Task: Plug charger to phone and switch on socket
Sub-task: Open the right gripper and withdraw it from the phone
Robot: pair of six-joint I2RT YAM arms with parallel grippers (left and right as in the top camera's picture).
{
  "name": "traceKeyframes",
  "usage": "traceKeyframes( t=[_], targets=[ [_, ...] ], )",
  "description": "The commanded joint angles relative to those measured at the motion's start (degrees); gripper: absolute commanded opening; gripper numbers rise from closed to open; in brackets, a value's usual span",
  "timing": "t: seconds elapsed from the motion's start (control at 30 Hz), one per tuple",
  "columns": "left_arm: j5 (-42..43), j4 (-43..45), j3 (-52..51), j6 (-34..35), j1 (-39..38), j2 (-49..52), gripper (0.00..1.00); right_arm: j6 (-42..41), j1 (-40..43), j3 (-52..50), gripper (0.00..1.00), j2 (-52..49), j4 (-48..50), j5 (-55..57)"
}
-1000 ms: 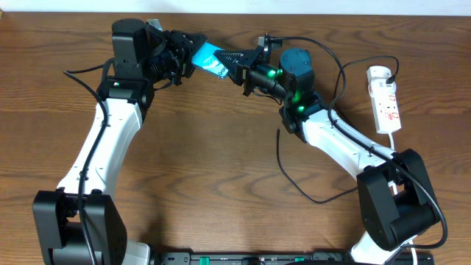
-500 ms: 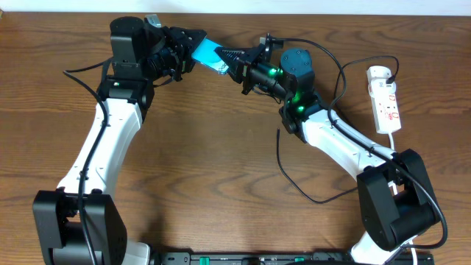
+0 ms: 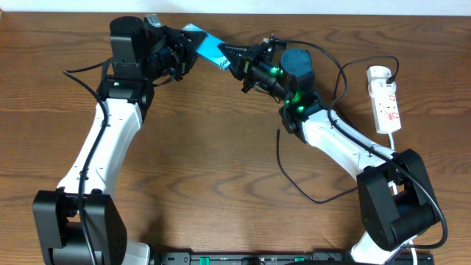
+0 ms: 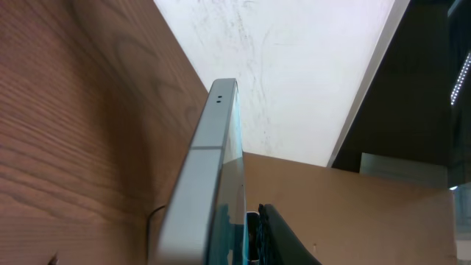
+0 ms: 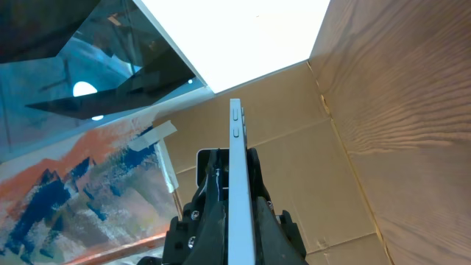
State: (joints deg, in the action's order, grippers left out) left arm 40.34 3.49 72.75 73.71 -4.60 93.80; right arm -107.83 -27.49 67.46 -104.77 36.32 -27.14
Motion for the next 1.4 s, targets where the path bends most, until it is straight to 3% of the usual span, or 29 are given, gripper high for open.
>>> traceKeyframes(
  t=[0.0,0.2,0.33,1.37],
  targets=[
    [1.0,0.8,0.1,0.2,0.3,-0.2,0.19,-0.3,-0.2,1.1,0.01,0.6,0.2,2.2],
    [1.0,0.9,0.1,0.7,0.3,-0.2,0.19,-0.2,-0.7,1.1,0.01,0.6,0.2,2.2],
    [0.9,0.9,0.1,1.0,0.3,-0.2,0.10,0.3,-1.3,1.1,0.01,0.6,0.1,2.2],
    [0.5,0.7,0.1,0.9,0.3,-0.2,0.07,1.7,-3.6,1.1,0.01,0.6,0.2,3.2]
  ],
)
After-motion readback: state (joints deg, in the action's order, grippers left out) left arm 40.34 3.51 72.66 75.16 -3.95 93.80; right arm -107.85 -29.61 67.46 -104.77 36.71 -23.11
